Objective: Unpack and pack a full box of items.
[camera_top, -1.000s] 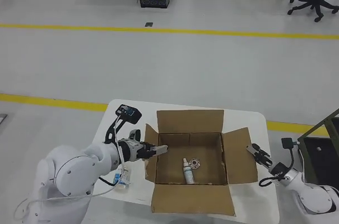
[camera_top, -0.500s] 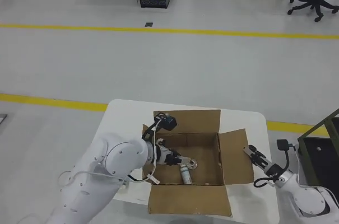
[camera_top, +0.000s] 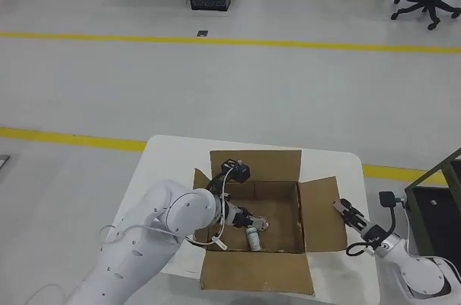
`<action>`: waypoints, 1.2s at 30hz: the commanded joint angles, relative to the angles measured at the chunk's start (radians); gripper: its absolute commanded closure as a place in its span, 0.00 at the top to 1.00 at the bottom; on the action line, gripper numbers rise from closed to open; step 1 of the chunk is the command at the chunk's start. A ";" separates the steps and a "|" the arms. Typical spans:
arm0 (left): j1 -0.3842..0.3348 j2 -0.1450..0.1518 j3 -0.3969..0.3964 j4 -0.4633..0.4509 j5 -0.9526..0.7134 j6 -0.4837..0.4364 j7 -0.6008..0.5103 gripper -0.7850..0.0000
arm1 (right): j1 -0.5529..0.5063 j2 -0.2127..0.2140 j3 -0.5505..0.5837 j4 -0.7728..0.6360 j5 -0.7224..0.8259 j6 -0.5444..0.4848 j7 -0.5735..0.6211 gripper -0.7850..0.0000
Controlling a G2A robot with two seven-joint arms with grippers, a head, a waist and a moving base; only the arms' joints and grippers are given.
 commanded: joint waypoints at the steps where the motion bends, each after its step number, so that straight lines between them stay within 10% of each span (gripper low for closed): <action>1: 0.000 0.000 0.000 0.000 0.000 0.000 0.000 1.00 | -0.007 0.000 0.006 -0.004 -0.002 0.000 -0.003 0.00; 12: 0.018 -0.017 0.038 0.057 -0.084 0.013 0.119 1.00 | -0.016 -0.003 0.002 -0.028 -0.014 -0.004 0.019 0.00; 27: -0.189 -0.144 0.309 0.585 -0.208 0.160 0.214 1.00 | -0.028 -0.008 0.006 -0.032 -0.029 -0.001 0.010 0.00; 36: -0.216 -0.189 0.358 0.719 -0.249 0.113 0.272 1.00 | -0.033 -0.011 0.009 -0.033 -0.023 0.000 0.014 0.00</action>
